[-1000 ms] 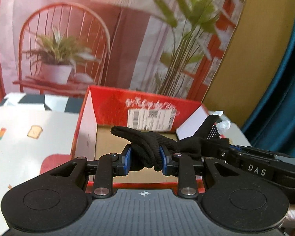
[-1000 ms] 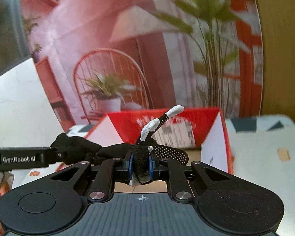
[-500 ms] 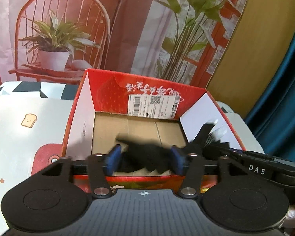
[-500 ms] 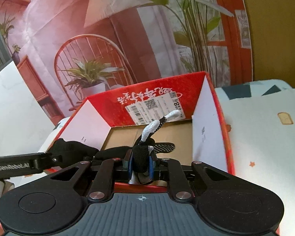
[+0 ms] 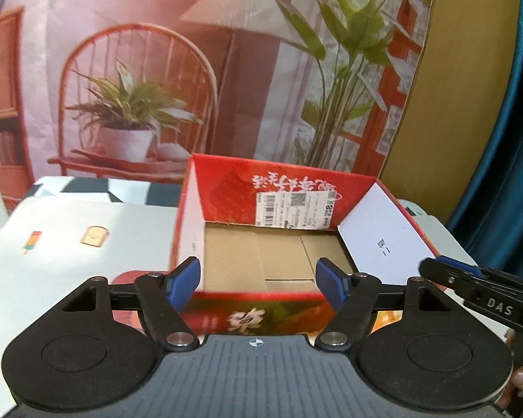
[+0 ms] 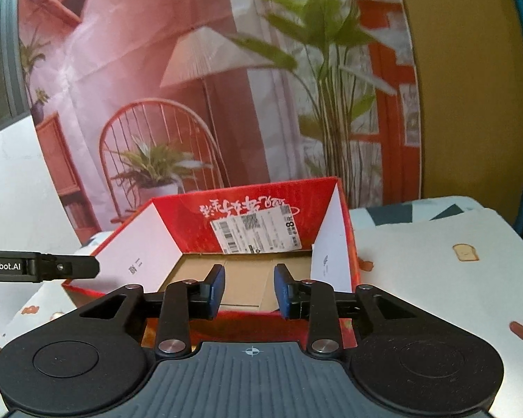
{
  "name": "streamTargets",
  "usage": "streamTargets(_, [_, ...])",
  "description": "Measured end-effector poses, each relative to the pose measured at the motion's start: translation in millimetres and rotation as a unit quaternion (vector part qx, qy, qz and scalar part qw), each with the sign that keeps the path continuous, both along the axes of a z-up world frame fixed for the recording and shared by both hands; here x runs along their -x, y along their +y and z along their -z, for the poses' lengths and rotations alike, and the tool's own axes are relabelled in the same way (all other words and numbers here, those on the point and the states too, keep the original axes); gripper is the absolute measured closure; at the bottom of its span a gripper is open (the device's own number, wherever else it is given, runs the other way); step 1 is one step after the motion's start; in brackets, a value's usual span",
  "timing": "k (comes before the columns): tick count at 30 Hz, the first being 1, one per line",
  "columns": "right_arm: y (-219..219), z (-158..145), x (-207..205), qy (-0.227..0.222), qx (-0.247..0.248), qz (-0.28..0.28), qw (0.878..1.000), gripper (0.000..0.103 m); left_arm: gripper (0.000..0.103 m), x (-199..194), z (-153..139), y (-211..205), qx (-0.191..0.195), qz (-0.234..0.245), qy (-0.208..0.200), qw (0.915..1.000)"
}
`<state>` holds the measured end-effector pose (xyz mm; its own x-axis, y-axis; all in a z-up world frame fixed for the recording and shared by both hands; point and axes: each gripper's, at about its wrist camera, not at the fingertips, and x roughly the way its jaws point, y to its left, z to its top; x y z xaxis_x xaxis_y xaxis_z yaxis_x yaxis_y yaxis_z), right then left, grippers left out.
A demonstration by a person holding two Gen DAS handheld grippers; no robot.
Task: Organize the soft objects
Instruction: 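Move both tools back down to the grey knit sock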
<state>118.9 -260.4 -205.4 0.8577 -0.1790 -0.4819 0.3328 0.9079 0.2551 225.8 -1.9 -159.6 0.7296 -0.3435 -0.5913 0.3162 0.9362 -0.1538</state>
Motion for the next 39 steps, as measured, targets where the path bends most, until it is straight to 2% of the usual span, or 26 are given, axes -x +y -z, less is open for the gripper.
streamTargets(7, [20,5,42,-0.027,0.012,0.007,1.000,0.073,0.028,48,-2,24,0.011,-0.033,-0.027,0.9990])
streamTargets(12, [30,14,64,-0.020,-0.003,0.004,1.000,0.071,0.028,77,10,40,0.026,-0.061,-0.012,0.9978])
streamTargets(16, [36,28,75,0.014,-0.020,0.002,1.000,0.069,0.028,89,31,53,0.022,-0.073,0.023,0.9968])
streamTargets(20, [34,46,86,0.049,-0.058,0.010,0.997,0.062,0.029,91,52,67,0.035,-0.092,0.063,0.9932])
streamTargets(26, [30,65,96,0.100,-0.071,0.032,0.992,0.052,0.030,88,76,78,0.042,-0.107,0.103,0.9881])
streamTargets(33, [31,88,97,0.171,-0.087,0.047,0.980,0.048,0.031,91,88,74,0.038,-0.084,0.115,0.9891])
streamTargets(36, [34,94,94,0.180,-0.092,0.040,0.978,0.047,0.031,93,91,71,0.036,-0.077,0.115,0.9897])
streamTargets(39, [41,97,88,0.184,-0.065,0.027,0.980,0.046,0.031,94,94,67,0.038,-0.067,0.117,0.9901])
